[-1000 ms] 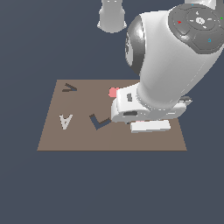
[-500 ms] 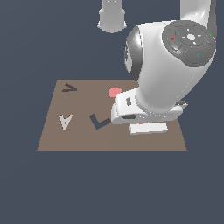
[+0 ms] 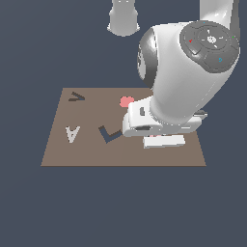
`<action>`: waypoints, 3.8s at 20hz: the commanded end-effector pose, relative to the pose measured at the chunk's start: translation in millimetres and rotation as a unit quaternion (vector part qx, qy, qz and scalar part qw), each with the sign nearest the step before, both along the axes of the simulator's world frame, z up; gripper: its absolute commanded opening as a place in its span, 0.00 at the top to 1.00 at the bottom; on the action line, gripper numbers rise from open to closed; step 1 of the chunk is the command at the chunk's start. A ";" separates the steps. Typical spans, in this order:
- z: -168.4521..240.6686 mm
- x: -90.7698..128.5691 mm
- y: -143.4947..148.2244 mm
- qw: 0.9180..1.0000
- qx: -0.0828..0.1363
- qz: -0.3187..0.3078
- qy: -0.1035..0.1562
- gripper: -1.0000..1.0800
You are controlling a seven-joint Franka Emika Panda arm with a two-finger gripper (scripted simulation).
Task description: Insert a designated object into the corresponding slot on a board.
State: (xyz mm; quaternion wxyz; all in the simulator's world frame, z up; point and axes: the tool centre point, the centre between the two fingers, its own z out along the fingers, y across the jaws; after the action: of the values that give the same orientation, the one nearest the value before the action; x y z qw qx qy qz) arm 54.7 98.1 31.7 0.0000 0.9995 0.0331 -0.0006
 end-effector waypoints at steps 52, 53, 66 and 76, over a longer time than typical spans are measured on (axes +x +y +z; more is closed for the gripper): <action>8.0 -126.9 -269.9 0.664 0.000 -0.747 0.000 1.00; 8.0 -131.4 -270.9 0.656 0.000 -0.755 0.000 1.00; 8.3 -155.6 -273.4 0.609 0.000 -0.793 0.000 1.00; -1.7 -155.6 -273.2 0.609 0.000 -0.793 0.000 0.04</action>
State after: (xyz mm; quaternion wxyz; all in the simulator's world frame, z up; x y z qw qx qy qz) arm -101.2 -175.2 30.3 -0.0004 0.6353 -0.7723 -0.0008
